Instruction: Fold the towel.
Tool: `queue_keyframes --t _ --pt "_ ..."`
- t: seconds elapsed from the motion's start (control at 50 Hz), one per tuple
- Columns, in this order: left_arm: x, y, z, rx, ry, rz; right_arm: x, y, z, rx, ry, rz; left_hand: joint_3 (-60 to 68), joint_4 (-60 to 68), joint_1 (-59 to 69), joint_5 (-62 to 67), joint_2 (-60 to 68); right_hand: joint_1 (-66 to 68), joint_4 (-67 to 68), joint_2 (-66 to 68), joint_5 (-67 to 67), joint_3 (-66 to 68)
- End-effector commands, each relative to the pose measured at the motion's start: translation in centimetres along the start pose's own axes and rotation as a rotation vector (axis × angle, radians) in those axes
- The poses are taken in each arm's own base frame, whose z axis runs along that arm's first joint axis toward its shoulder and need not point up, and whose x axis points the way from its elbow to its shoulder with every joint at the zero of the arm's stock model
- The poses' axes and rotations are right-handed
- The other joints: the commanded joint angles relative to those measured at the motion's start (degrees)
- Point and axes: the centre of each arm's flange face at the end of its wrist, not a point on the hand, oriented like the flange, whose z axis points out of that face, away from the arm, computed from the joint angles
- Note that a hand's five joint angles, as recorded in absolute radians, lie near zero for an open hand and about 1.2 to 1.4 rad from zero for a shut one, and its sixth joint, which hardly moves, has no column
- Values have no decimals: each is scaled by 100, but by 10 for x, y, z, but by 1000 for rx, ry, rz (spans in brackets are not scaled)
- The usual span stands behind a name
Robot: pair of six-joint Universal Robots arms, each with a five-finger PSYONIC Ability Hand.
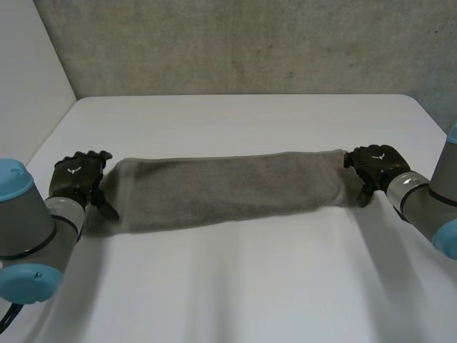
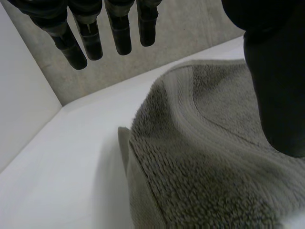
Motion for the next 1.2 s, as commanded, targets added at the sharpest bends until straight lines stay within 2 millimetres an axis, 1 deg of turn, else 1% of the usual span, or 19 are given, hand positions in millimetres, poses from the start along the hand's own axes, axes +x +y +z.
queue_keyframes --t 0.02,0.08,0.16,0.46,0.64,0.68,0.72,0.84,0.88,0.94,0.98,1.0,1.04,1.06,1.08,1.1,1.14,1.16,1.2 --pt "1 7 3 -18 4 31 8 14 12 -31 12 10 -309 -428 -428 -1170 -419 1100 1019 1058 959 1036" --pt "2 11 4 -27 5 48 10 15 13 -32 19 9 -309 -428 -428 -1170 -419 1709 1628 1667 1568 1645" --pt "3 16 8 -39 6 61 20 22 17 -51 44 21 -309 -428 -428 -1170 -419 5324 5243 5282 5183 5260" --pt "4 26 23 -44 -3 63 61 22 -3 -72 127 44 -309 -428 -428 -1170 -419 5337 5255 5295 5195 5273" --pt "8 4 4 1 15 49 139 55 -23 -172 258 -67 -359 -478 -478 -1221 -469 5337 5255 5295 5195 5273" --pt "9 -2 -1 17 19 49 149 54 -26 -179 277 -93 -359 -478 -478 -1221 -469 5337 5255 5295 5195 5273" --pt "12 -8 -7 32 29 50 169 33 -33 -142 325 -122 -359 -478 -478 -1221 -469 5337 5255 5295 5195 5273" --pt "23 -52 -31 176 63 49 183 -8 -38 -52 366 -111 -326 -445 -445 -1187 -436 5337 5255 5295 5195 5273" --pt "23 -63 -35 210 62 46 155 -52 -35 56 308 -113 -292 -411 -411 -1153 -402 5337 5255 5295 5195 5273" --pt "22 -81 -40 271 59 42 131 -77 -34 121 255 -120 -275 -394 -394 -1137 -385 5337 5255 5295 5195 5273" --pt "21 -97 -43 323 57 37 76 -114 -35 225 141 -149 -225 -344 -344 -1087 -335 5337 5255 5295 5195 5273" --pt "21 -97 -43 323 57 37 76 -115 -35 226 140 -149 -225 -344 -344 -1086 -335 5337 5255 5295 5195 5273" --pt "22 -102 -43 338 55 33 7 -141 -42 318 -10 -186 -225 -344 -344 -1086 -335 5337 5255 5295 5195 5273" --pt "22 -104 -43 344 54 32 7 -141 -42 319 -11 -186 -225 -344 -344 -1086 -335 5337 5255 5295 5195 5273" --pt "23 -106 -42 351 55 32 -29 -149 -48 356 -87 -212 -225 -344 -344 -1086 -335 5337 5255 5295 5195 5273" --pt "23 -106 -42 351 55 32 -30 -150 -49 357 -88 -212 -225 -344 -344 -1086 -335 5337 5255 5295 5195 5273" --pt "23 -106 -41 349 56 30 -100 -144 -51 388 -248 -241 -225 -344 -344 -1086 -335 5337 5255 5295 5195 5273" --pt "23 -106 -41 349 56 30 -100 -144 -51 388 -248 -241 -225 -344 -344 -1086 -335 5337 5255 5295 5195 5273" --pt "25 -105 -41 346 60 26 -163 -126 -57 392 -390 -275 -225 -344 -344 -1086 -335 5337 5255 5295 5195 5273"
